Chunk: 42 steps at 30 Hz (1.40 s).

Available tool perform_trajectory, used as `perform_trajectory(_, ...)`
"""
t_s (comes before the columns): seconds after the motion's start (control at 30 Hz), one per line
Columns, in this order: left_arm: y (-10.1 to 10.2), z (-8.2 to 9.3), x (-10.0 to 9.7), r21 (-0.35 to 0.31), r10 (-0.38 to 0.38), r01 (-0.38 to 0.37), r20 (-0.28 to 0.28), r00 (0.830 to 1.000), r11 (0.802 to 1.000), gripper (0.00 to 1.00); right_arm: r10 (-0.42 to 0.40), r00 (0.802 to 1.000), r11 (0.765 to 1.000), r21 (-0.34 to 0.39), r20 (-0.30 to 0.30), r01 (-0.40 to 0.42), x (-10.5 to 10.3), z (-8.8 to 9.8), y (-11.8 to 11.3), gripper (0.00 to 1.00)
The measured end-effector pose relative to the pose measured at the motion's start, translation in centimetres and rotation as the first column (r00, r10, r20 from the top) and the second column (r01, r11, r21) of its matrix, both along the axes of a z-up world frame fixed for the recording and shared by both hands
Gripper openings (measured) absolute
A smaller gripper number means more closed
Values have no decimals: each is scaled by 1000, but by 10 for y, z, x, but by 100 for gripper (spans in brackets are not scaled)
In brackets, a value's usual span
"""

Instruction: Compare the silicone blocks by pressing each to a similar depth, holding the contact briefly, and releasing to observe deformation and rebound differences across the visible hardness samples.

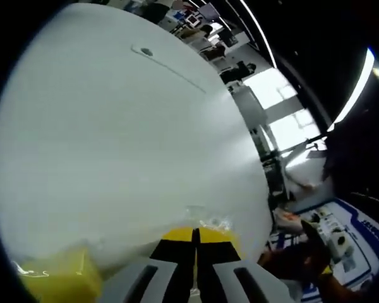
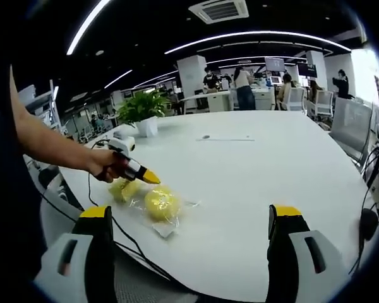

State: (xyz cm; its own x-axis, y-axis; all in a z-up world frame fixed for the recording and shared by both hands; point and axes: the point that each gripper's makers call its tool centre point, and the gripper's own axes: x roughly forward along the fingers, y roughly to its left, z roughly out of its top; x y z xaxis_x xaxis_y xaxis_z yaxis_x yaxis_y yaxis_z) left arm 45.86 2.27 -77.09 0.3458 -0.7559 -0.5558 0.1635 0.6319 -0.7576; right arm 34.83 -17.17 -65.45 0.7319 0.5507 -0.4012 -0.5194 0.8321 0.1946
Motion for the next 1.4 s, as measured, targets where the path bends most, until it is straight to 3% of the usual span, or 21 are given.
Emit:
perform_trajectory(0.53,-1,15,-4,-45,4,-2,26,1000,999,0,31,1000,999,17,6,-31,3,0,13,96)
perform_trajectory(0.87,1,18,-5,-63,24,-24,-4,1000,998,0,20,1000,1000,23,5,-20,3,-2,11,96)
perform_trajectory(1.23,-3,33,-6,-58,-27,31,79,997,998,0,24,1000,999,30,16,-25,5,1,12,96)
perform_trajectory(1.4,-7,50,-5,-80,-32,43,126,991,996,0,24,1000,999,32,12,-24,4,-2,12,96)
